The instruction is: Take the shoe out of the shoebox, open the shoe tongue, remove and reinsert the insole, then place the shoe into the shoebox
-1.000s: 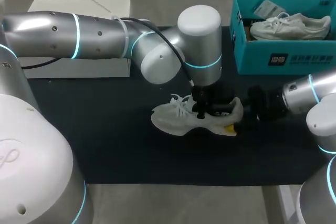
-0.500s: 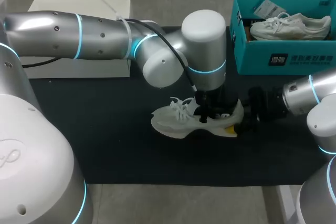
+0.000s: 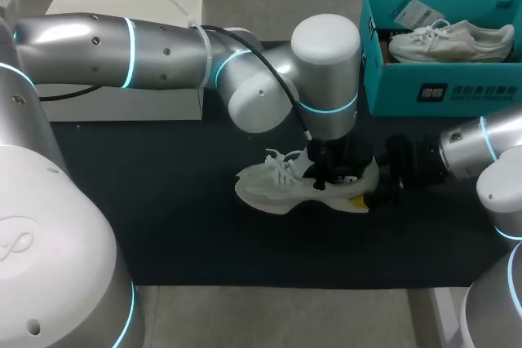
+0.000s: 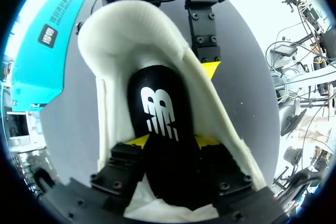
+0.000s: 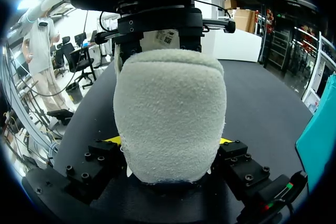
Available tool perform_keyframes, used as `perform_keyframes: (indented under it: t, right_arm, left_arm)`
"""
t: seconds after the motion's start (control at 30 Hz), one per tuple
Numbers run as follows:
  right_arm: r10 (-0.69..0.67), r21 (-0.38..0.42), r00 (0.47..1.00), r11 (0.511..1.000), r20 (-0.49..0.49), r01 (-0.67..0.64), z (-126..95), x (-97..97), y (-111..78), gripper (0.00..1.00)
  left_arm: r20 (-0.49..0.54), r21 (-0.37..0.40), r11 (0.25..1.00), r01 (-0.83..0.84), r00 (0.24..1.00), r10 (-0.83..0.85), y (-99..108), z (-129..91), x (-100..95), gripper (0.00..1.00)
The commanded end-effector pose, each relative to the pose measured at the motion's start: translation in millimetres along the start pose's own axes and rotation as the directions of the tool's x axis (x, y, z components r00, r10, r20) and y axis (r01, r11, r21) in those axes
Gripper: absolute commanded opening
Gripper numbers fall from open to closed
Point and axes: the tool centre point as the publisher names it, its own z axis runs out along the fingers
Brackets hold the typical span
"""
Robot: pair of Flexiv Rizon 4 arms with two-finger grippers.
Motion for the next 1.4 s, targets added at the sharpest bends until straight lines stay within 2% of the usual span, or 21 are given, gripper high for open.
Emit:
perform_keyframes:
  t: [0.03,0.07,0.13,0.3,0.33,0.4,0.47,0.6,0.77,0.87,1.0,1.13,1.27,1.4]
  right_arm:
    - [0.001,0.001,1.000,1.000,0.002,-0.001,8.5,3.0,-2.2,0.00]
    - [0.001,0.001,1.000,1.000,0.002,-0.001,8.5,3.0,-2.2,0.00]
    - [0.001,0.001,1.000,1.000,0.002,-0.001,8.5,3.0,-2.2,0.00]
    - [0.001,0.001,1.000,1.000,0.002,-0.001,8.5,3.0,-2.2,0.00]
    - [0.001,0.001,1.000,1.000,0.002,-0.001,8.5,3.0,-2.2,0.00]
    - [0.001,0.001,1.000,1.000,0.002,-0.001,8.5,3.0,-2.2,0.00]
    - [0.001,0.001,1.000,1.000,0.002,-0.001,8.5,3.0,-2.2,0.00]
    - [0.001,0.001,1.000,1.000,0.002,-0.001,8.5,3.0,-2.2,0.00]
    - [0.001,0.001,1.000,1.000,0.002,-0.001,8.5,3.0,-2.2,0.00]
    - [0.001,0.001,1.000,1.000,0.002,-0.001,8.5,3.0,-2.2,0.00]
    - [0.001,0.001,1.000,1.000,0.002,-0.001,8.5,3.0,-2.2,0.00]
    - [0.001,0.001,1.000,1.000,0.002,-0.001,8.5,3.0,-2.2,0.00]
    - [0.001,0.001,1.000,1.000,0.002,-0.001,8.5,3.0,-2.2,0.00]
    - [0.001,0.001,1.000,1.000,0.002,-0.001,8.5,3.0,-2.2,0.00]
  left_arm:
    - [0.028,-0.011,1.000,0.006,1.000,-0.005,-8.6,93.0,-7.2,0.49]
    - [0.047,-0.006,1.000,0.010,0.999,-0.010,-7.1,95.5,-8.3,0.51]
    - [0.061,-0.001,1.000,0.017,0.998,-0.017,-3.7,101.6,-11.0,0.73]
    - [0.108,0.005,0.998,0.058,0.992,-0.059,3.2,110.9,-19.4,0.69]
    - [0.124,0.007,0.998,0.066,0.990,-0.067,3.8,111.7,-20.5,0.65]
    - [0.120,0.006,0.998,0.066,0.991,-0.066,3.6,113.4,-22.0,0.49]
    - [0.117,0.000,0.998,0.063,0.991,-0.063,2.1,116.3,-22.1,0.42]
    - [0.117,-0.007,0.998,0.062,0.991,-0.061,0.5,122.0,-20.6,0.17]
    - [0.103,-0.022,0.998,0.067,0.993,-0.064,-0.9,131.6,-21.6,0.09]
    - [0.076,-0.047,0.997,0.061,0.995,-0.057,-2.1,143.5,-21.4,0.00]
    - [0.024,-0.072,0.996,0.057,0.998,-0.056,-0.9,156.4,-18.5,0.00]
    - [-0.023,-0.037,0.997,0.071,0.997,-0.072,3.6,139.7,-14.2,0.00]
    - [-0.091,0.029,0.996,0.085,0.992,-0.082,8.2,106.2,-16.5,0.00]
    - [-0.118,0.108,0.990,0.086,0.990,-0.073,9.5,69.7,-17.4,0.00]
